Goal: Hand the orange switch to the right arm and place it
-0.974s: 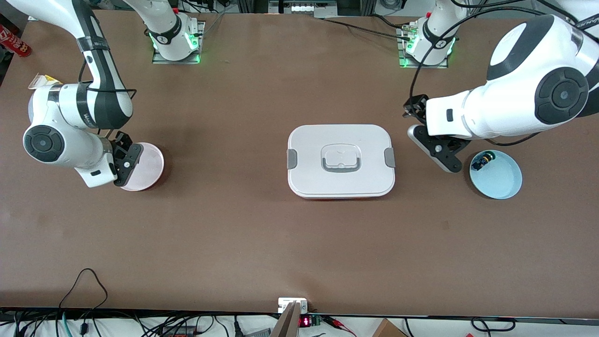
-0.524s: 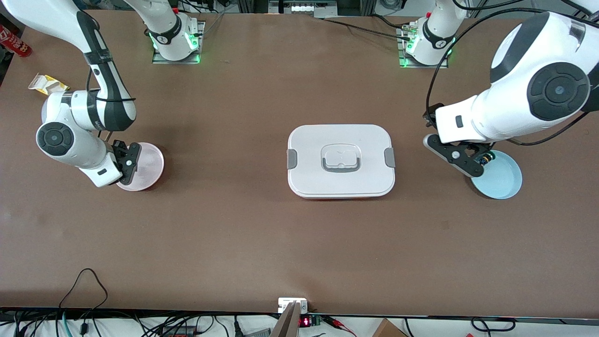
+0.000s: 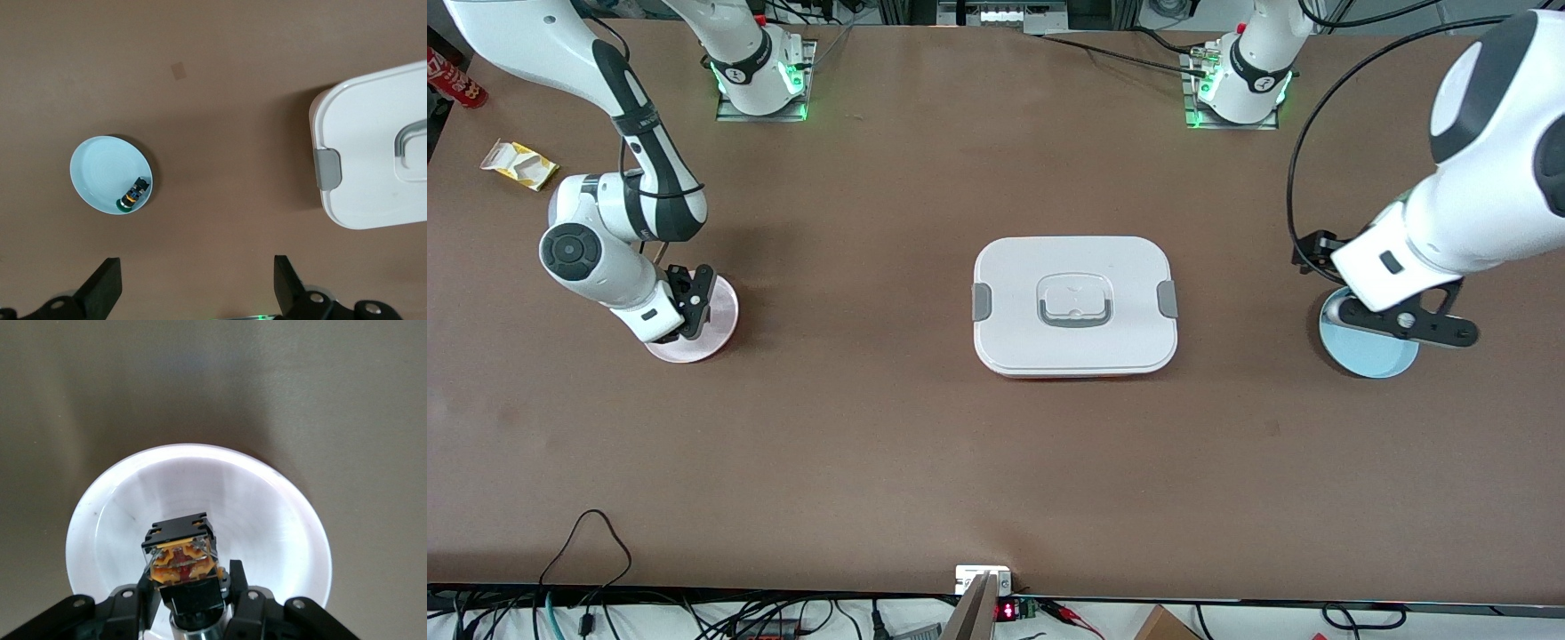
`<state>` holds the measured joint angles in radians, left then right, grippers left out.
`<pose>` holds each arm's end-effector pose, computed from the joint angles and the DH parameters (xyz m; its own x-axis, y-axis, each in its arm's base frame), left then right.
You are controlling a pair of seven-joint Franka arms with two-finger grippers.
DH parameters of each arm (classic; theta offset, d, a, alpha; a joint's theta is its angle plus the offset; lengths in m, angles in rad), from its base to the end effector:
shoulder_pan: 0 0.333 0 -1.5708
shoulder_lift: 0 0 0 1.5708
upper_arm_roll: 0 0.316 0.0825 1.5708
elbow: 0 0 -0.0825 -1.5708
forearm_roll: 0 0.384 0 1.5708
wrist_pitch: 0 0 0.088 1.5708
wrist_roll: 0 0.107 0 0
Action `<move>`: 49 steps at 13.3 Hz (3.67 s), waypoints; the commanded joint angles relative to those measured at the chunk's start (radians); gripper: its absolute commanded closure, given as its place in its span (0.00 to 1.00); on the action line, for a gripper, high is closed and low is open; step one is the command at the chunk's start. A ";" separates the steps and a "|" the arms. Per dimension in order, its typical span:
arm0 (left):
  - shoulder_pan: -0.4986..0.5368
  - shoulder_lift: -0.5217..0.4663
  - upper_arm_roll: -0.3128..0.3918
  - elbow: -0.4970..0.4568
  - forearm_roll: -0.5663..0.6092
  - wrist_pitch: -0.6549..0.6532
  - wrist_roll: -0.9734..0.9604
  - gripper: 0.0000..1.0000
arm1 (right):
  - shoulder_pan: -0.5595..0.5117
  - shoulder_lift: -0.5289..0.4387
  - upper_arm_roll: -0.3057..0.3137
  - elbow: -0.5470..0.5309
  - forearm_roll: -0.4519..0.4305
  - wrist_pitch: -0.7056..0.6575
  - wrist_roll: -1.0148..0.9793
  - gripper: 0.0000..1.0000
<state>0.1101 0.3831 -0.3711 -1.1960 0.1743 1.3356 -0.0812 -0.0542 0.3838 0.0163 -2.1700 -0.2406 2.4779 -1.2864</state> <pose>0.6284 -0.0967 0.5615 0.9670 -0.1382 -0.2141 -0.1534 -0.9866 -0.0559 0.5556 -0.0201 0.2079 0.1226 0.9817 -0.1456 0.9902 -0.1308 -0.0483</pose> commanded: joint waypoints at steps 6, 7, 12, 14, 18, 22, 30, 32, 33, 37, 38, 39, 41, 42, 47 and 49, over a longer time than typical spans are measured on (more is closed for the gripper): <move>-0.141 -0.380 0.307 -0.481 -0.141 0.289 -0.012 0.00 | -0.065 0.043 0.007 -0.036 -0.014 0.139 -0.100 0.79; -0.142 -0.377 0.299 -0.476 -0.109 0.290 -0.014 0.00 | -0.068 0.040 0.005 -0.036 -0.013 0.133 -0.100 0.64; -0.142 -0.369 0.291 -0.470 -0.113 0.294 -0.028 0.00 | -0.069 -0.040 0.007 0.030 0.058 -0.060 0.071 0.00; -0.138 -0.369 0.293 -0.470 -0.116 0.293 -0.026 0.00 | -0.058 -0.049 0.011 0.126 0.140 -0.199 0.093 0.00; -0.128 -0.369 0.294 -0.467 -0.174 0.290 -0.020 0.00 | -0.055 -0.052 0.014 0.243 0.202 -0.404 0.396 0.00; -0.128 -0.369 0.294 -0.467 -0.174 0.287 -0.014 0.00 | -0.012 -0.063 0.014 0.309 0.236 -0.635 0.866 0.00; -0.130 -0.371 0.293 -0.465 -0.173 0.287 -0.014 0.00 | 0.019 -0.091 0.014 0.551 0.273 -1.029 1.242 0.00; -0.130 -0.371 0.293 -0.465 -0.173 0.284 -0.014 0.00 | 0.031 -0.076 0.013 0.671 0.265 -1.164 1.266 0.00; -0.130 -0.371 0.293 -0.467 -0.173 0.283 -0.014 0.00 | 0.034 -0.075 0.011 0.714 0.261 -1.188 1.279 0.00; -0.132 -0.369 0.293 -0.465 -0.171 0.284 -0.014 0.00 | 0.033 -0.094 -0.018 0.801 0.236 -1.142 1.245 0.00; -0.133 -0.369 0.293 -0.464 -0.171 0.284 -0.014 0.00 | 0.034 -0.094 -0.027 0.800 0.221 -1.105 1.245 0.00; -0.138 -0.369 0.293 -0.461 -0.170 0.284 -0.015 0.00 | 0.034 -0.097 -0.032 0.800 0.218 -1.079 1.247 0.00; -0.142 -0.368 0.291 -0.453 -0.168 0.283 -0.018 0.00 | 0.036 -0.118 -0.033 0.802 0.213 -1.030 1.247 0.00; -0.142 -0.369 0.287 -0.453 -0.168 0.281 -0.020 0.00 | 0.037 -0.138 -0.033 0.802 0.211 -1.015 1.259 0.00; -0.142 -0.368 0.285 -0.452 -0.167 0.281 -0.020 0.00 | 0.066 -0.229 -0.038 0.628 0.210 -0.857 1.266 0.00; -0.142 -0.368 0.285 -0.452 -0.167 0.281 -0.020 0.00 | 0.155 -0.249 -0.114 0.605 0.208 -0.861 1.340 0.00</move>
<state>-0.0299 0.0225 -0.0862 -1.6535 0.0178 1.6197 -0.0952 0.0087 0.1903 -0.0280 -1.4950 -0.0171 1.5963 -0.0092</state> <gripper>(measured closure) 0.000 0.000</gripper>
